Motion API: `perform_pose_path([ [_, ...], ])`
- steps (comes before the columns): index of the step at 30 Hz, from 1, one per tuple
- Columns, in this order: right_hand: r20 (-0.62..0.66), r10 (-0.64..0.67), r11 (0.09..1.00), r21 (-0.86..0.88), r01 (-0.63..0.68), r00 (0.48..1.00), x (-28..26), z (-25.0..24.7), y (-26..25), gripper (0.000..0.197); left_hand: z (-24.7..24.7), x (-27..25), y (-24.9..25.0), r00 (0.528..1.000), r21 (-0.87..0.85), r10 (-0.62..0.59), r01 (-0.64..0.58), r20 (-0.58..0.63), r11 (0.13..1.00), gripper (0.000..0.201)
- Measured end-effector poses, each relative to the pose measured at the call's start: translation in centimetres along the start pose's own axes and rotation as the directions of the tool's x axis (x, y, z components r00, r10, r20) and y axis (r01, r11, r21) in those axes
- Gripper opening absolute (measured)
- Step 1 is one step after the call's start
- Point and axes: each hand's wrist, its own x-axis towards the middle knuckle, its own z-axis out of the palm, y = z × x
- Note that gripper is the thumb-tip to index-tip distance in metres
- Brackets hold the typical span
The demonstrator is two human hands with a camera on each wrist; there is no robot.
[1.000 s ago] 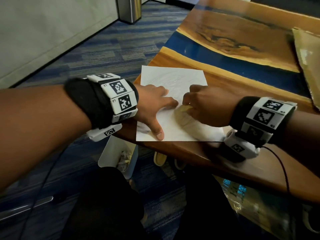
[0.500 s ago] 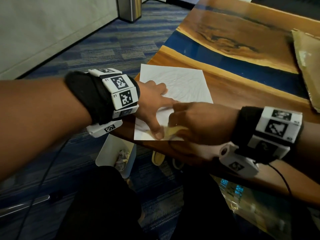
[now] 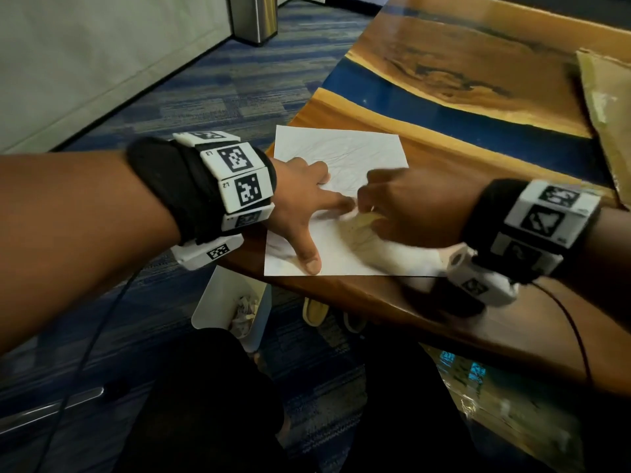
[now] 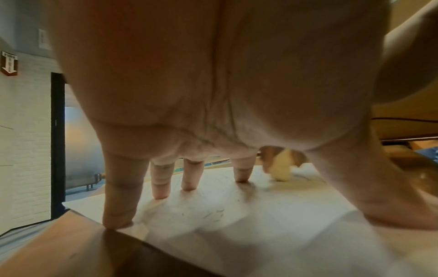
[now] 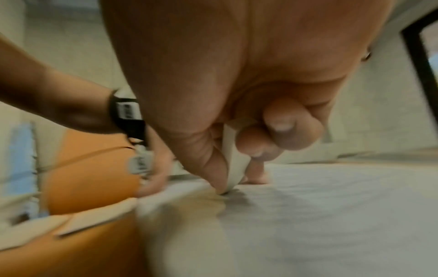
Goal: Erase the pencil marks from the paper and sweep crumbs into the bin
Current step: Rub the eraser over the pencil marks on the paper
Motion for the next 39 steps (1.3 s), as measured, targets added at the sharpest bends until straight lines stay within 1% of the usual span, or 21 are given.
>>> perform_pose_path([
  [2,0.035,-0.186,0.982,0.041,0.184,0.982,-1.0,0.6,-2.5,0.027,-0.2,-0.1,0.0,1.0,-0.023,0.013,-0.013,0.007,1.0,0.116],
  [3,0.042,-0.23,0.973,0.048,0.228,0.972,-1.1,0.9,-2.9,0.026,-0.2,-0.1,0.0,1.0,-0.024,0.015,-0.015,0.008,1.0,0.115],
  [4,0.032,-0.208,0.977,0.046,0.207,0.978,-1.0,0.8,-2.5,0.026,-0.2,-0.1,0.0,1.0,-0.017,0.011,-0.011,0.01,1.0,0.115],
  [6,-0.007,-0.021,0.999,0.028,0.021,1.0,-0.2,0.5,-0.4,0.027,0.0,0.1,0.1,1.0,0.002,-0.001,0.001,0.007,1.0,0.12],
  [7,-0.023,0.055,0.998,0.01,-0.054,0.998,-0.1,0.4,0.4,0.027,0.1,0.1,0.1,1.0,0.005,-0.006,0.006,0.007,1.0,0.122],
  [8,-0.033,0.074,0.997,-0.004,-0.074,0.997,-0.1,0.5,0.5,0.027,0.1,0.1,0.1,1.0,0.001,-0.008,0.008,0.009,1.0,0.122],
  [9,-0.03,0.042,0.999,0.007,-0.041,0.999,-0.4,0.6,-0.1,0.028,0.0,0.1,0.2,1.0,-0.006,-0.006,0.006,0.008,1.0,0.122],
  [12,0.014,-0.199,0.979,0.056,0.198,0.98,-1.3,1.3,-3.5,0.027,-0.2,-0.1,0.1,1.0,-0.042,0.007,-0.006,0.012,0.999,0.122],
  [13,0.024,-0.209,0.976,0.06,0.207,0.978,-1.3,1.3,-3.5,0.027,-0.2,-0.1,0.1,1.0,-0.042,0.007,-0.006,0.016,0.999,0.123],
  [14,0.018,-0.155,0.986,0.064,0.154,0.988,-1.0,1.1,-2.7,0.027,-0.2,-0.2,0.2,1.0,-0.034,0.005,-0.004,0.022,0.999,0.126],
  [15,0.008,-0.058,0.996,0.064,0.057,0.998,-0.5,1.0,-1.5,0.027,-0.2,-0.1,0.3,1.0,-0.018,0.0,0.0,0.026,1.0,0.128],
  [17,-0.034,0.083,0.996,0.03,-0.082,0.996,-0.3,0.7,0.3,0.027,-0.2,-0.1,0.3,0.999,-0.003,-0.01,0.01,0.032,1.0,0.13],
  [18,-0.047,0.092,0.996,0.016,-0.091,0.995,-0.5,0.8,0.2,0.027,-0.2,-0.1,0.4,0.999,0.0,-0.009,0.009,0.035,1.0,0.13],
  [19,-0.044,0.054,0.998,0.024,-0.053,0.998,-0.9,0.9,-0.6,0.027,-0.3,-0.1,0.4,0.999,-0.003,-0.007,0.007,0.036,1.0,0.13],
  [22,-0.007,-0.146,0.988,0.048,0.146,0.989,-2.0,1.4,-3.8,0.025,-0.3,-0.3,0.3,0.999,-0.029,0.003,-0.002,0.042,1.0,0.127],
  [23,0.0,-0.131,0.99,0.045,0.131,0.991,-1.9,1.3,-3.6,0.026,-0.4,-0.3,0.3,0.999,-0.028,0.001,0.0,0.043,1.0,0.126],
  [27,-0.011,0.128,0.991,0.025,-0.128,0.992,-0.4,1.1,1.0,0.029,-0.4,-0.3,0.5,0.999,-0.003,-0.021,0.021,0.049,1.0,0.128],
  [30,-0.026,0.147,0.989,0.009,-0.147,0.989,0.0,1.6,2.0,0.028,-0.4,-0.3,0.5,0.998,-0.045,-0.035,0.038,0.054,0.998,0.122],
  [34,-0.041,0.176,0.984,0.019,-0.175,0.984,-0.4,1.3,1.0,0.029,0.2,-0.2,0.5,0.999,-0.084,-0.03,0.032,0.022,0.996,0.117],
  [36,-0.041,0.114,0.993,0.026,-0.113,0.993,-1.0,1.0,-0.7,0.028,0.5,-0.1,0.5,1.0,-0.073,-0.024,0.024,0.002,0.997,0.117],
  [39,-0.012,-0.098,0.993,0.067,0.099,0.995,-2.1,1.0,-4.4,0.024,0.4,-0.1,0.5,1.0,-0.069,-0.015,0.014,-0.013,0.998,0.117],
])
